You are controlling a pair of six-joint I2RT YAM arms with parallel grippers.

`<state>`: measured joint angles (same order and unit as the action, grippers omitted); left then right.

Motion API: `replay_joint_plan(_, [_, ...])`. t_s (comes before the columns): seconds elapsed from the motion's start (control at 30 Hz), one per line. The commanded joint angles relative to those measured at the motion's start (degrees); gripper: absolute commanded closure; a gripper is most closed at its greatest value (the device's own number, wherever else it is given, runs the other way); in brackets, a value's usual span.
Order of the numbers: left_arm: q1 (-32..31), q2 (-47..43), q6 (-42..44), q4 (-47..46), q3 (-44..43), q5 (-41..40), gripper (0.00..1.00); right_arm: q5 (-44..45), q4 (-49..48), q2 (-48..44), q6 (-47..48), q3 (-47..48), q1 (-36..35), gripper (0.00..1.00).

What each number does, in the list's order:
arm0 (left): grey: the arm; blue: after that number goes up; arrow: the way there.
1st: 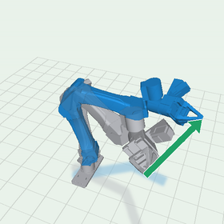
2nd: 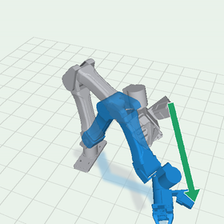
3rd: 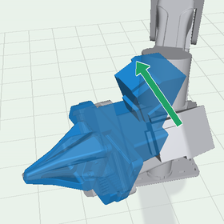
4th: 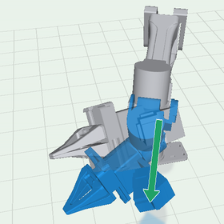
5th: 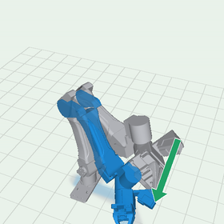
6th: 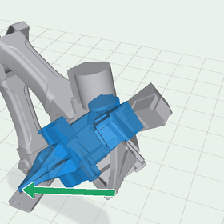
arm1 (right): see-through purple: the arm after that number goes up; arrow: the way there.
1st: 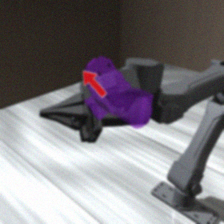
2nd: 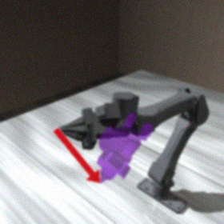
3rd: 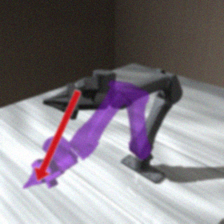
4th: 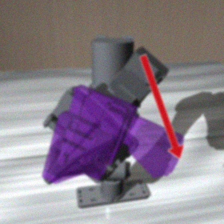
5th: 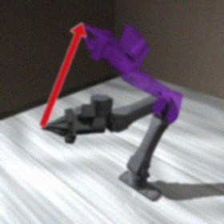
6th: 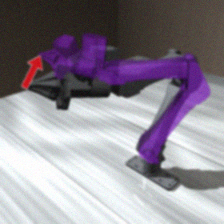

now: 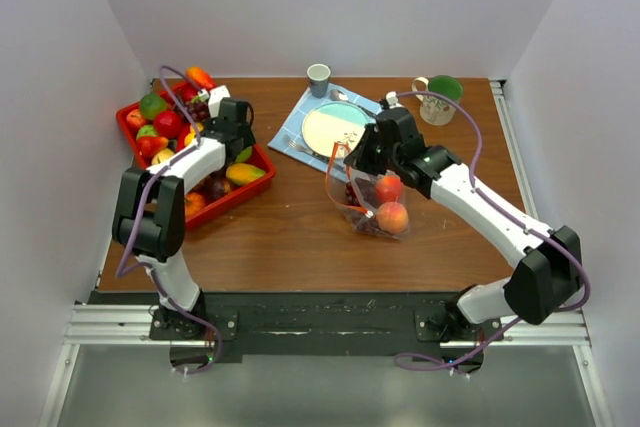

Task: Place the food in the zip-top bag and seal the zipper
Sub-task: Pick up the fake fruit from the bin, then place the fake fruit in the zipper food storage bag.

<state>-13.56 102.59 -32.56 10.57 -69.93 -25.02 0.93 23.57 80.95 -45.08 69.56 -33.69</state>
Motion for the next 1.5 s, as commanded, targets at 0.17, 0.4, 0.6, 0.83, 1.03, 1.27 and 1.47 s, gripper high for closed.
replay_joint_plan(0.17, [-0.41, -9.15, 1.27, -0.46, 1.99, 3.56, 0.82, 2.41, 3.67, -3.07, 1.75, 5.06, -0.15, 1.00])
replay_joint_plan(0.4, [-0.76, -17.04, 2.23, 0.07, 6.02, 10.85, 0.92, 3.82, 5.17, -3.60, 2.71, 5.23, -0.15, 1.00])
replay_joint_plan(0.6, [-10.59, -26.80, 0.40, -0.81, 10.25, 17.98, 0.92, 4.70, 6.57, -2.82, 3.15, 7.43, -0.15, 1.00])
replay_joint_plan(0.83, [-21.14, -32.27, -7.16, -7.66, 14.64, 22.20, 0.91, 4.87, 6.66, -2.20, 2.45, 7.52, -0.15, 1.00])
replay_joint_plan(1.03, [-26.86, -30.08, -10.68, -15.39, 16.14, 23.17, 0.90, 5.22, 6.40, -2.64, 1.22, 6.91, -0.23, 1.00])
replay_joint_plan(1.27, [-29.15, -22.89, -13.67, -20.76, 14.83, 21.59, 0.89, 5.05, 6.49, -3.34, 0.34, 6.82, -0.23, 1.00])
replay_joint_plan(1.47, [-29.59, -17.43, -14.99, -22.61, 12.46, 21.50, 0.52, 5.75, 7.10, -4.48, -0.09, 6.99, -0.15, 1.00])
